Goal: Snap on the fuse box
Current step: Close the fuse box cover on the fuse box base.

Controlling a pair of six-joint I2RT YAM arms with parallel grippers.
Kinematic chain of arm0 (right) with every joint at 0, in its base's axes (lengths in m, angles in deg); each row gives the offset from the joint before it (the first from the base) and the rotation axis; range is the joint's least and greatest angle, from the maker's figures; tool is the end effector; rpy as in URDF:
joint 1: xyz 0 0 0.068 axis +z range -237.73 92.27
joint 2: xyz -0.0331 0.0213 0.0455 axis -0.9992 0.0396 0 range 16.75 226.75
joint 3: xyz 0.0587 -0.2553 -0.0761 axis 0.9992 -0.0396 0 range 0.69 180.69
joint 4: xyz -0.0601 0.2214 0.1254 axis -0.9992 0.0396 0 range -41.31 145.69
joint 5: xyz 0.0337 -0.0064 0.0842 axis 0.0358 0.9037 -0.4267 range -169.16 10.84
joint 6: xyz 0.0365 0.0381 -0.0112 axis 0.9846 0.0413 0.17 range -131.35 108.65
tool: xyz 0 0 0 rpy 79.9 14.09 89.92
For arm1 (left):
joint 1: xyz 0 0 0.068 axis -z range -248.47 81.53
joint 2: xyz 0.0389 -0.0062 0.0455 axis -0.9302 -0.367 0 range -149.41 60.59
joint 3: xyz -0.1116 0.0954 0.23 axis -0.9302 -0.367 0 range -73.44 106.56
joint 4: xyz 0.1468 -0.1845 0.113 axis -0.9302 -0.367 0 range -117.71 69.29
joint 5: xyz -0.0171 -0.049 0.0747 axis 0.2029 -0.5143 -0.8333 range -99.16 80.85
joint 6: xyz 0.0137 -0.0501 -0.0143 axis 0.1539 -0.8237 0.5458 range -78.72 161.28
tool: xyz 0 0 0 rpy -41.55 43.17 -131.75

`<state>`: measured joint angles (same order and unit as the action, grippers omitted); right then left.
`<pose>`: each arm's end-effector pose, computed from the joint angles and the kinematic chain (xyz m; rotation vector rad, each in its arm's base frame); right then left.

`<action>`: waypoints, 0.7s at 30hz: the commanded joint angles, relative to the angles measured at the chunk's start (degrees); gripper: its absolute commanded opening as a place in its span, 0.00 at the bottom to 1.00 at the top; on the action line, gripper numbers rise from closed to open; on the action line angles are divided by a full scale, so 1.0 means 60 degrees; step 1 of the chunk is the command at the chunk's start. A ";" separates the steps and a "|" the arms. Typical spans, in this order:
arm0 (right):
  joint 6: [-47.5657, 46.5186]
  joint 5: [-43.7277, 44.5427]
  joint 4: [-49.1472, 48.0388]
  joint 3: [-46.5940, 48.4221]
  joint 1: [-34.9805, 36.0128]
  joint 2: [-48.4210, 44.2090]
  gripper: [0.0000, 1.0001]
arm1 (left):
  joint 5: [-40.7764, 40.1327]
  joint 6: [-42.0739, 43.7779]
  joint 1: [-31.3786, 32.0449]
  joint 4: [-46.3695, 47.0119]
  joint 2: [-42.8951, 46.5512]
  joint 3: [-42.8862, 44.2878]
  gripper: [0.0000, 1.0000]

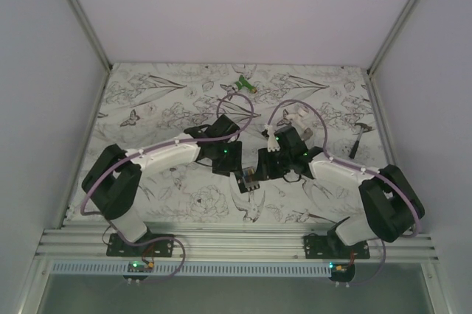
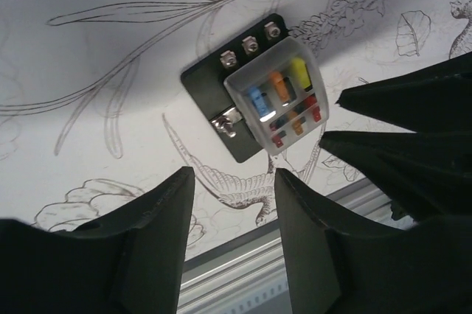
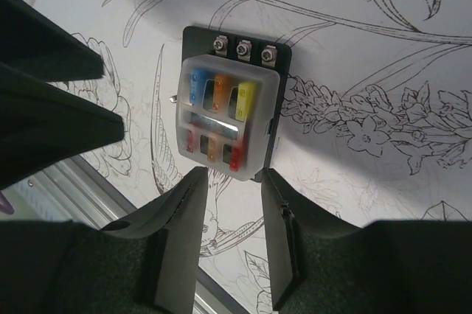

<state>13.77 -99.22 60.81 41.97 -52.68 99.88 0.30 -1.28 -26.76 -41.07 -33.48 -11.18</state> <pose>0.2173 0.1674 0.1699 -0.3804 2.6225 0.8361 0.2541 -0.2342 0.2126 0.0553 2.6541 -0.7729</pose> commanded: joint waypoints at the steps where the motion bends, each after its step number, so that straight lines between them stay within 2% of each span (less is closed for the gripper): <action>1: 0.0186 -0.0601 -0.0803 -0.0126 -0.0169 0.0030 0.40 | 0.0631 0.0019 0.0191 0.0020 -0.0540 0.0453 0.49; 21: 0.0342 -0.1028 -0.1441 -0.0907 -0.0187 0.1037 0.25 | 0.1136 0.0019 0.0262 0.0113 -0.2362 0.0739 0.22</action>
<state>15.67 -105.95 53.20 38.34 -54.26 103.11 7.31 -1.33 -25.68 -39.89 -44.05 -5.87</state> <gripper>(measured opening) 0.295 0.244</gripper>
